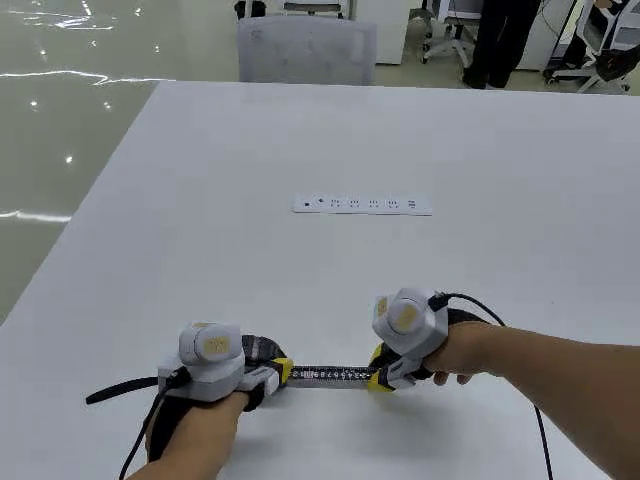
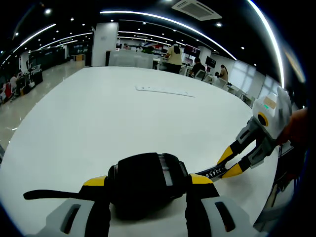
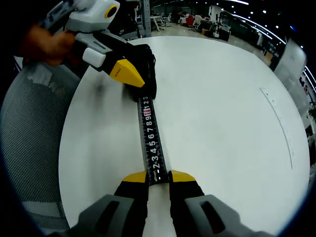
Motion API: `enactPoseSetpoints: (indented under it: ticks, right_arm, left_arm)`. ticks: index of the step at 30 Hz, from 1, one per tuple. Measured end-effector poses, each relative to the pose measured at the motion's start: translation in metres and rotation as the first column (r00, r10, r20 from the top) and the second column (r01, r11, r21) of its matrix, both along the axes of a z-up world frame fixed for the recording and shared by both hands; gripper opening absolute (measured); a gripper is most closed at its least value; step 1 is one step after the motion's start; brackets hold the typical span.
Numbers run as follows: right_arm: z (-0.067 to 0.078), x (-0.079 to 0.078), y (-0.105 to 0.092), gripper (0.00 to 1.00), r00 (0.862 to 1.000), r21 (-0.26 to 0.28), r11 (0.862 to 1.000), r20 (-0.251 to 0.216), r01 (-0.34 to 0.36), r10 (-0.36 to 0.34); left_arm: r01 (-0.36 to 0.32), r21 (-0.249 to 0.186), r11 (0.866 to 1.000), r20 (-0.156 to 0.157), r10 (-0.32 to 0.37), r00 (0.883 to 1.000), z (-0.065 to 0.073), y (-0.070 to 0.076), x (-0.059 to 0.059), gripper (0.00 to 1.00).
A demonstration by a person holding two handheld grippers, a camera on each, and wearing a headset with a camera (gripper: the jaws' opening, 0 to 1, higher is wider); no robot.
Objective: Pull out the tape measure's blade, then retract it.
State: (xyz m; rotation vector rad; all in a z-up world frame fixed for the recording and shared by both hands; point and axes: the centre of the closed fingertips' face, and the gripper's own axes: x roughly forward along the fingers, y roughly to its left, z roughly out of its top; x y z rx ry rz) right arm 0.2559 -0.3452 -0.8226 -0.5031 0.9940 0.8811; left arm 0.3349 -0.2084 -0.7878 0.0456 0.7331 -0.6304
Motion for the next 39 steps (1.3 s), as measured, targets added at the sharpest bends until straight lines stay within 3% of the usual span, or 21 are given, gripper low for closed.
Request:
enactPoseSetpoints:
  ticks: [19,26,39]
  right_arm:
    - [0.000,0.005,0.010,0.14,1.000,0.006,1.000,0.010,-0.014,0.014]
    - [0.000,0.008,0.014,0.14,1.000,0.018,1.000,0.011,0.018,-0.018]
    - [0.000,0.013,0.026,0.14,0.999,0.027,0.999,0.033,-0.035,0.034]
  left_arm:
    - [-0.005,0.004,1.000,0.003,0.005,1.000,-0.001,-0.001,-0.001,0.58]
    - [-0.005,0.006,1.000,0.001,0.005,1.000,-0.001,-0.001,-0.001,0.58]
    - [-0.006,0.003,1.000,-0.001,0.006,1.000,0.000,-0.001,0.000,0.58]
